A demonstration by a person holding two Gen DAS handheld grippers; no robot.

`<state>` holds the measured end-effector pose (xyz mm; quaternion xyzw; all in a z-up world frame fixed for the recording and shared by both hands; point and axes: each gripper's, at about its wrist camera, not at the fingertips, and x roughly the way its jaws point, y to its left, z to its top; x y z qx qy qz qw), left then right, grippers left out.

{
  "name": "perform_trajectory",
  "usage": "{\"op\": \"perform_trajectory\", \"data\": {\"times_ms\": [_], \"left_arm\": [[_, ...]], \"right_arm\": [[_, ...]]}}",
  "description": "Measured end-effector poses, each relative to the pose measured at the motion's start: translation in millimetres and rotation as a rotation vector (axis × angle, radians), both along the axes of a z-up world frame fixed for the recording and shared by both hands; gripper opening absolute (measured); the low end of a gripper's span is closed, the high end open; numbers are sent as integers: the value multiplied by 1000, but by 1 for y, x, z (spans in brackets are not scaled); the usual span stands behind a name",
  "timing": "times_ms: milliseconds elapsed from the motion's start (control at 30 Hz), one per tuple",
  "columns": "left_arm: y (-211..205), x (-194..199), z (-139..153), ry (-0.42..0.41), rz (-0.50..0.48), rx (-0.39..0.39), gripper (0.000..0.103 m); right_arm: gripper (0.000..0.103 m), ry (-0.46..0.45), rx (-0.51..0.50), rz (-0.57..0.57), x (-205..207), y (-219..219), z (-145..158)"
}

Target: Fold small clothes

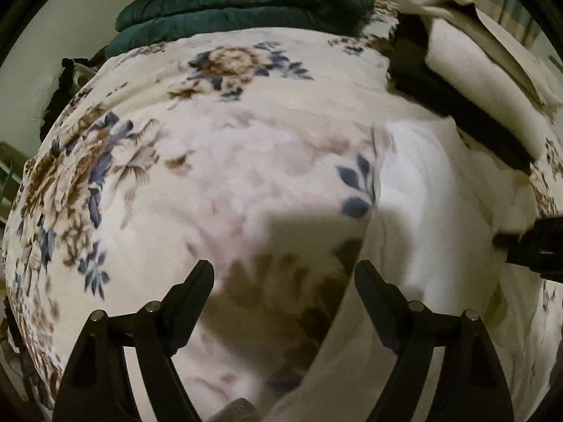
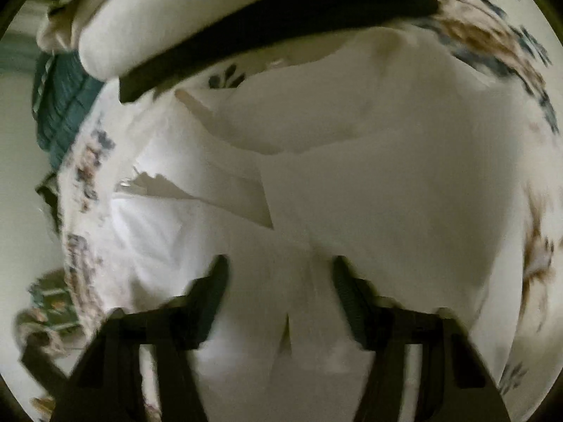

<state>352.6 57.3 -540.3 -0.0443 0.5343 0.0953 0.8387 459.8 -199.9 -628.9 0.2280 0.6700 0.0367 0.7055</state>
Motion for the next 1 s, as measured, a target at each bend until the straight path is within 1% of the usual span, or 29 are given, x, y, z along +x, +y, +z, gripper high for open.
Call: {"op": "perform_trajectory", "data": {"times_ms": [33, 67, 100, 133, 167, 233, 267, 333, 433, 567, 600, 633, 700, 767, 900, 1000], "left_arm": [[1, 2, 1, -6, 1, 1, 81], [3, 4, 2, -10, 1, 0, 81], [3, 5, 2, -11, 1, -4, 81], [4, 7, 3, -10, 2, -13, 81], [5, 8, 3, -10, 4, -16, 81], [5, 11, 4, -11, 3, -22, 81], [6, 12, 4, -11, 3, -24, 81], [7, 15, 5, -12, 6, -33, 81], [7, 21, 3, -7, 9, -45, 81], [2, 29, 0, 2, -1, -51, 81], [1, 31, 1, 0, -5, -50, 81], [-1, 31, 3, -7, -12, -44, 81], [-4, 29, 8, -17, -22, -31, 81], [-8, 22, 17, -20, -34, -13, 81], [-20, -4, 35, -14, -41, 0, 81], [-40, -34, 48, -1, -53, 5, 81]], "right_arm": [[10, 0, -41, 19, 1, 4, 0], [5, -10, -68, 31, 3, 9, -1], [3, -30, -90, 38, 5, 13, 1], [3, -66, -119, 41, 5, 16, 9], [3, -81, -138, 45, 4, 17, 14], [3, -118, -151, 31, 3, 17, 27], [3, -125, -157, 25, 7, 22, 29], [3, -140, -185, 9, 11, 19, 37], [3, -122, -205, -24, 11, -4, 42], [4, -39, -171, -49, 20, -20, 26], [13, -29, -161, -61, 21, -22, 23], [18, -7, -149, -60, 22, -25, 21], [46, -1, -117, -63, 17, -32, 24], [57, -2, -105, -67, 6, -40, 35], [66, 24, -89, -66, -30, -66, 57], [69, 36, -79, -53, -62, -94, 73]]}}
